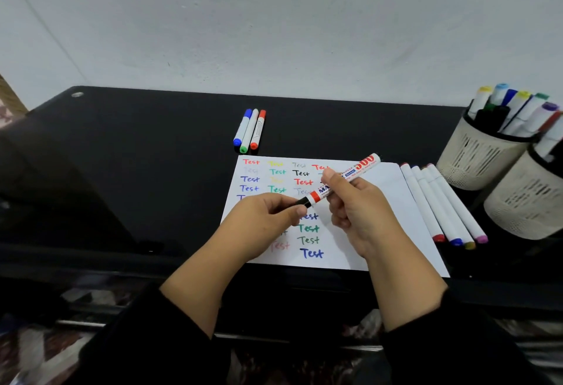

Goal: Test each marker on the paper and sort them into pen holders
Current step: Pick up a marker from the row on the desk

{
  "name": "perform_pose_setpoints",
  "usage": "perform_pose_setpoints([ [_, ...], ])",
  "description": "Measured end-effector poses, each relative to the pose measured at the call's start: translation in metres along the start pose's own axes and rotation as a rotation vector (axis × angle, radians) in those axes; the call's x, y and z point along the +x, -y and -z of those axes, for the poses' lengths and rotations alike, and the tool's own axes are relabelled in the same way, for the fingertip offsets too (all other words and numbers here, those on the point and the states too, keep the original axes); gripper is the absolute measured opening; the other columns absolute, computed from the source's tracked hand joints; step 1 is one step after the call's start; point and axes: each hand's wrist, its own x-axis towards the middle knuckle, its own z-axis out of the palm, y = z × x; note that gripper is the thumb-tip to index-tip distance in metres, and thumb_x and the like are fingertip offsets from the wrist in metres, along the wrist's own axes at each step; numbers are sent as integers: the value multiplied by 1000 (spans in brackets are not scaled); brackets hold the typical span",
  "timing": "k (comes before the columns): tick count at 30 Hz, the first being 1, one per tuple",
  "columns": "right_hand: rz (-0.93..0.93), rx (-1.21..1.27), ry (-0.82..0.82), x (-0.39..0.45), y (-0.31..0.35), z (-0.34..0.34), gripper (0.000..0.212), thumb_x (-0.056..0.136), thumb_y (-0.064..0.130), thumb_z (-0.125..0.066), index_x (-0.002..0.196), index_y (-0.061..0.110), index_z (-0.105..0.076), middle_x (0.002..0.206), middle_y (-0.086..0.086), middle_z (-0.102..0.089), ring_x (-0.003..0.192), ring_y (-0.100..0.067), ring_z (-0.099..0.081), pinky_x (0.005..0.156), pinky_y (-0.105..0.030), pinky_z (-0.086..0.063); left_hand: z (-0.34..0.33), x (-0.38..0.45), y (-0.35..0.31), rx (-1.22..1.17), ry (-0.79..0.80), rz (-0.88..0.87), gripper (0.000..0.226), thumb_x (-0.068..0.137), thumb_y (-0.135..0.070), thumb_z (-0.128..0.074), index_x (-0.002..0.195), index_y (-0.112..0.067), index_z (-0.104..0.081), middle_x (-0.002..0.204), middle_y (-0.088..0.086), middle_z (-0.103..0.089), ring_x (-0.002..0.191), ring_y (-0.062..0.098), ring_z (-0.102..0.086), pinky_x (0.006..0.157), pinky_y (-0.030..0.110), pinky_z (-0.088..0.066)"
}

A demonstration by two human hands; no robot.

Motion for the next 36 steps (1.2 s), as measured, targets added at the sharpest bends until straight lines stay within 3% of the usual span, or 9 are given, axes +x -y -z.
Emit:
perform_pose_setpoints([
  [5, 50, -25, -31, -2, -2, -4, 20, 91, 29, -62, 80, 12, -61, 48, 6, -42, 43, -7, -29, 42, -19, -29, -1, -1, 1, 35, 18, -6, 15, 90, -41, -56, 81, -34, -65, 86, -9, -69, 90, 19, -62, 69, 20, -42],
  [10, 51, -77, -104, -4, -2, -11, 19, 93, 32, -59, 84, 16, -62, 44, 13, -51, 41, -4, -38, 48, -20, -32, -2, -4, -2, 58, -27, 0, 17, 90, -41, -56, 75, -36, -64, 91, -2, -70, 82, 12, -56, 63, 17, -39],
  [13, 29, -50, -147, -4, -2, -13, 20, 93, 32, -58, 85, 15, -63, 53, 11, -58, 42, -5, -39, 48, -20, -32, -5, -5, -3, 70, -46, 9, 22, 89, -43, -56, 72, -32, -66, 90, 0, -71, 82, 13, -57, 63, 18, -39],
  [17, 53, -61, -68, -6, 2, -15, 21, 96, 28, -54, 79, 15, -56, 44, 13, -53, 34, -2, -41, 48, -20, -30, 1, -6, -4, -59, -19, 49, 19, 88, -41, -59, 77, -28, -68, 78, -10, -70, 81, 4, -62, 64, 15, -41],
  [20, 67, -69, -27, -6, 5, -17, 23, 96, 26, -53, 76, 14, -54, 43, 12, -51, 36, -4, -37, 48, -20, -30, 8, -6, -1, -153, 25, 80, 20, 87, -36, -61, 84, -20, -73, 75, -5, -72, 83, 10, -67, 83, 23, -50],
  [25, 81, -48, 18, -2, 0, -21, 22, 95, 24, -53, 78, 11, -51, 66, -6, -50, 45, -6, -28, 46, -18, -28, 11, -5, 3, -297, 81, 104, 20, 86, -28, -62, 85, -11, -73, 69, 0, -69, 75, 13, -67, 85, 25, -53],
  [30, 104, 249, -99, 15, 14, -1, 28, 95, 18, -52, 67, 16, -47, 43, 6, -32, 36, -5, -22, 38, -17, -21, 23, -20, 13, -490, 215, 90, 32, 73, -31, -61, 87, -4, -71, 66, 0, -64, 71, 12, -64, 81, 23, -55],
  [34, 89, 199, -97, 17, 10, 6, 29, 96, 21, -52, 68, 17, -47, 43, 7, -28, 39, -7, -19, 40, -19, -20, 32, -19, 19, -308, 91, 109, 25, 76, -34, -65, 91, -15, -74, 75, -2, -71, 80, 10, -67, 88, 26, -50],
  [36, 79, 153, -116, 17, 5, 2, 28, 96, 24, -54, 69, 17, -49, 45, 6, -32, 40, -7, -22, 42, -20, -23, 27, -16, 13, -165, 20, 127, 14, 83, -34, -64, 86, -25, -74, 76, -8, -72, 80, 1, -66, 82, 20, -46],
])
